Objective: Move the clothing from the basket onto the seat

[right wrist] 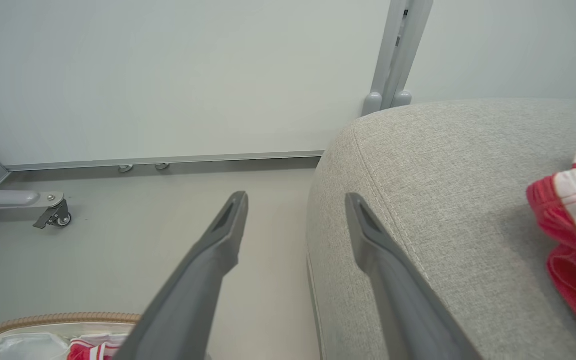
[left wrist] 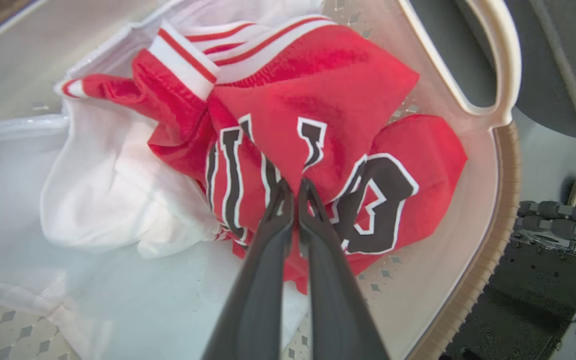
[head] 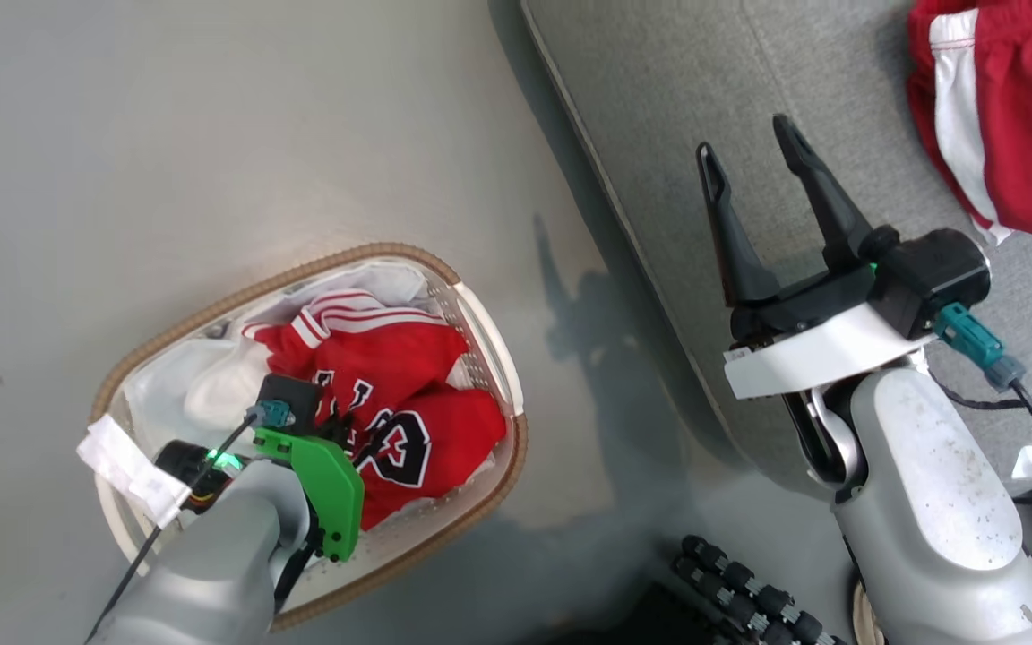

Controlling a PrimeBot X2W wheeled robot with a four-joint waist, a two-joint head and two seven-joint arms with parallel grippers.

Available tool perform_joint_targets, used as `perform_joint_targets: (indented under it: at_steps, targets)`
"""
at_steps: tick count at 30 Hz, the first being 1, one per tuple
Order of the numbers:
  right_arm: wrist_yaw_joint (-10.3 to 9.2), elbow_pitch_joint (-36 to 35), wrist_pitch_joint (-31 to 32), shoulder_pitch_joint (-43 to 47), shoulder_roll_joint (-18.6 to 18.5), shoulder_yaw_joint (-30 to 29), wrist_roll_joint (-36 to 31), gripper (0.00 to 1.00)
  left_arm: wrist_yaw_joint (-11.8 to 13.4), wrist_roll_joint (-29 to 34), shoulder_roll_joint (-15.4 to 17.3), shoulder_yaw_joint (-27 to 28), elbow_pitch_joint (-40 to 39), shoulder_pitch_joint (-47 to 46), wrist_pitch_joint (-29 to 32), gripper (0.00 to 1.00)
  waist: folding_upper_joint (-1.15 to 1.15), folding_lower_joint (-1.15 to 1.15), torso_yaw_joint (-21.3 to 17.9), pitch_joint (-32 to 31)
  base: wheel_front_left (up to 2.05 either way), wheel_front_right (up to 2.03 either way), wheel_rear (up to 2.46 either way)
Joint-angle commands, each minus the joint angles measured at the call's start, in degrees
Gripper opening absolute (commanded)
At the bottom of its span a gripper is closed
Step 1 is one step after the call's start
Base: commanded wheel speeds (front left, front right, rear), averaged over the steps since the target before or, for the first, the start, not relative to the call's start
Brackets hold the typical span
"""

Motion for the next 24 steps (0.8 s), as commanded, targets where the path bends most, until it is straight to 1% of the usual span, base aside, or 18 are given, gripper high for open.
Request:
perform_joint_targets:
  at_steps: [1, 7, 9, 10, 14, 24]
  targets:
    - [-0.07, 0.45, -0.11, 1.09, -0.14, -0.25, -0.44, 1.0, -0.15, -0.55, -0.52, 0.03, -0.34, 0.94, -0.89, 0.0, 0.0, 0.0, 1.76, -4.41, 0.0, 0.0, 0.0]
    - [-0.07, 1.91, -0.11, 3.69, -0.16, -1.37, -1.63, 1.0, -0.15, -1.86, -1.91, 0.69, -2.56, 3.11, -3.73, 0.0, 0.0, 0.0, 4.59, -10.89, 0.0, 0.0, 0.0]
    - [-0.06, 2.39, -0.11, 4.74, -0.17, -1.79, -1.97, 1.0, -0.15, -2.23, -2.07, 1.75, -4.03, 3.78, -4.12, 0.0, 0.0, 0.0, 5.59, -13.07, 0.0, 0.0, 0.0]
    - [-0.06, 2.58, -0.11, 5.41, -0.17, -2.05, -2.24, 1.0, -0.15, -1.99, -2.01, 3.25, -5.35, 3.69, -4.11, 0.0, 0.0, 0.0, 6.2, -14.22, 0.0, 0.0, 0.0]
    - [-0.06, 3.24, -0.11, 7.34, -0.16, -3.14, -2.83, 1.0, -0.15, 2.26, -1.38, 8.98, -10.61, 6.21, -4.04, 0.0, 0.0, 0.0, 8.22, -17.84, 0.0, 0.0, 0.0]
    - [-0.06, 5.26, -0.11, 12.66, -0.18, -4.32, -4.24, 1.0, -0.15, 15.22, -2.72, 24.15, -24.21, 14.19, -4.07, 0.0, 0.0, 0.0, 11.93, -25.91, 0.0, 0.0, 0.0]
